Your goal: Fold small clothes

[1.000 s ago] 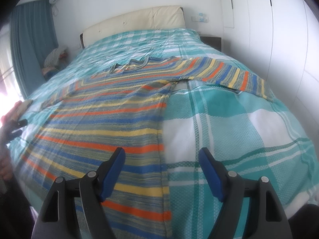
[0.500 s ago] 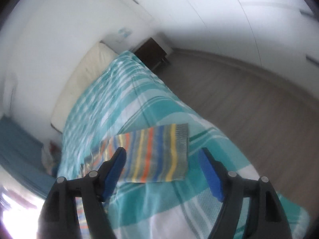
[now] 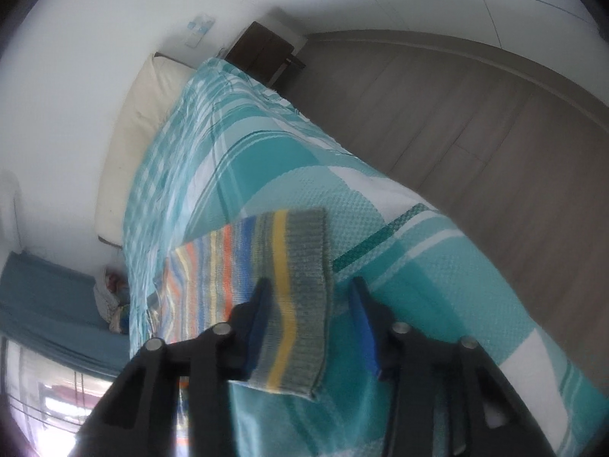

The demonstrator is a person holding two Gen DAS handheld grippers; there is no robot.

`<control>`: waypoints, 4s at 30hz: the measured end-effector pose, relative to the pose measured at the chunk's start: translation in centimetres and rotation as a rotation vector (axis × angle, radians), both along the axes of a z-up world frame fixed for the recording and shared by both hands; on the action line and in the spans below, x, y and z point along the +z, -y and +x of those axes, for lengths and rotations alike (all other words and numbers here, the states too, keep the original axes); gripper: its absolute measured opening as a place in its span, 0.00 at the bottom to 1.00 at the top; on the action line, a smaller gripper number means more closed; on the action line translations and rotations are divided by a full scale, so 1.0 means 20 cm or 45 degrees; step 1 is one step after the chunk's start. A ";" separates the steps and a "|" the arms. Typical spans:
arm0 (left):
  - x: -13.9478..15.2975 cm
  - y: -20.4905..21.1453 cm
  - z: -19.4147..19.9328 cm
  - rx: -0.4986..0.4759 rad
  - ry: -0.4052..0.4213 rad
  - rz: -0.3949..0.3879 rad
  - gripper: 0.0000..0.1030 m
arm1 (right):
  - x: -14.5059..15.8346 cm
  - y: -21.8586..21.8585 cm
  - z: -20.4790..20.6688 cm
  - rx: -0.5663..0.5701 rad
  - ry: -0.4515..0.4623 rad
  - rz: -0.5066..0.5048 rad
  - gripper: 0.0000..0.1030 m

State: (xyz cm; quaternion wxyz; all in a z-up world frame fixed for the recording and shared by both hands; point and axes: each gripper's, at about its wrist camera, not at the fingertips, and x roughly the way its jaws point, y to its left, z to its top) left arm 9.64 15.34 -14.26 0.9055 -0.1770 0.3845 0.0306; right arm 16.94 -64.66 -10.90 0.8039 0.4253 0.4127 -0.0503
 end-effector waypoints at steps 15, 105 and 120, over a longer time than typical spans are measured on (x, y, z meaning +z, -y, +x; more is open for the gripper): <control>0.03 -0.01 0.01 -0.014 0.017 -0.076 0.90 | 0.92 -0.93 0.34 0.461 0.295 -0.478 0.02; -0.27 -0.28 0.60 0.069 -0.268 0.246 1.00 | -0.04 -1.12 -0.06 0.461 0.045 -0.963 0.90; -0.27 -0.28 0.60 0.069 -0.268 0.246 1.00 | -0.04 -1.12 -0.06 0.461 0.045 -0.962 0.90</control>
